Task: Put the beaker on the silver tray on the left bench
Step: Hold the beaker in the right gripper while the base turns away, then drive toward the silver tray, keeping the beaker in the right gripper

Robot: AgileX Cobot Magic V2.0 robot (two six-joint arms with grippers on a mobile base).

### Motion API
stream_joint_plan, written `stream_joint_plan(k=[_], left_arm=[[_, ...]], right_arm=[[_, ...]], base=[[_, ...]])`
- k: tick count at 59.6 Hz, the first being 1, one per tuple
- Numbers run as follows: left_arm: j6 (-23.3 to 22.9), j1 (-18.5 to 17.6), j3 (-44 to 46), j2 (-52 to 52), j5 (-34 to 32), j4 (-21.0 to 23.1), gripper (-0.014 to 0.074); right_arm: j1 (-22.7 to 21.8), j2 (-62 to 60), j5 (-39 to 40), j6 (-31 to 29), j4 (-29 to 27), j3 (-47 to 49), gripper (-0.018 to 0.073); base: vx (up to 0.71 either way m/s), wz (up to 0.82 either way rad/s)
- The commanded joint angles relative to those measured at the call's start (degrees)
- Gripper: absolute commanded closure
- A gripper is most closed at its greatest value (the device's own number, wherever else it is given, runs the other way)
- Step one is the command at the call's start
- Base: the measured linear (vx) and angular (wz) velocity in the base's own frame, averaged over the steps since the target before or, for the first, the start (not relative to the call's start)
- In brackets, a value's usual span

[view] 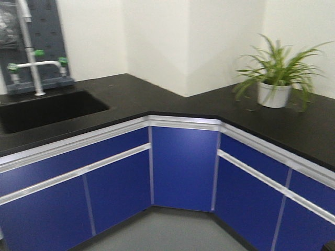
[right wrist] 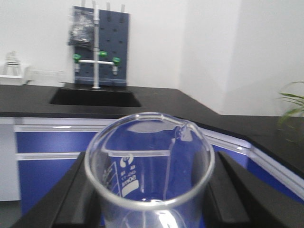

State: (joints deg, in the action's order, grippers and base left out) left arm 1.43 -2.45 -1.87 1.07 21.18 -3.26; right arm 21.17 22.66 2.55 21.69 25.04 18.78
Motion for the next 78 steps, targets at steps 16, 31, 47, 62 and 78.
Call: stream_joint_plan(k=[16,31,47,62,78], left_arm=[[-0.1,-0.4,-1.1,0.4,-4.3,0.2,0.0595],[-0.1,-0.4,-1.1,0.4,-4.3,0.2,0.0595],[-0.1,-0.4,-1.1,0.4,-4.3,0.2,0.0595],[-0.1,-0.4,-1.1,0.4,-4.3,0.2,0.0595],[-0.1,-0.4,-1.1,0.4,-4.3,0.2,0.0595]], right_arm=[[-0.2,0.3,4.3,-0.4,0.1,1.8,0.0571],[-0.2,0.3,4.3,-0.4,0.1,1.8,0.0571],[-0.2,0.3,4.3,-0.4,0.1,1.8,0.0571],[-0.2,0.3,4.3,-0.4,0.1,1.8,0.0571],[-0.2,0.3,4.3,-0.4,0.1,1.8,0.0571]], base=[[-0.13,0.61],[-0.07,0.67],[0.02,0.71],[0.14,0.57],[0.25,0.48]])
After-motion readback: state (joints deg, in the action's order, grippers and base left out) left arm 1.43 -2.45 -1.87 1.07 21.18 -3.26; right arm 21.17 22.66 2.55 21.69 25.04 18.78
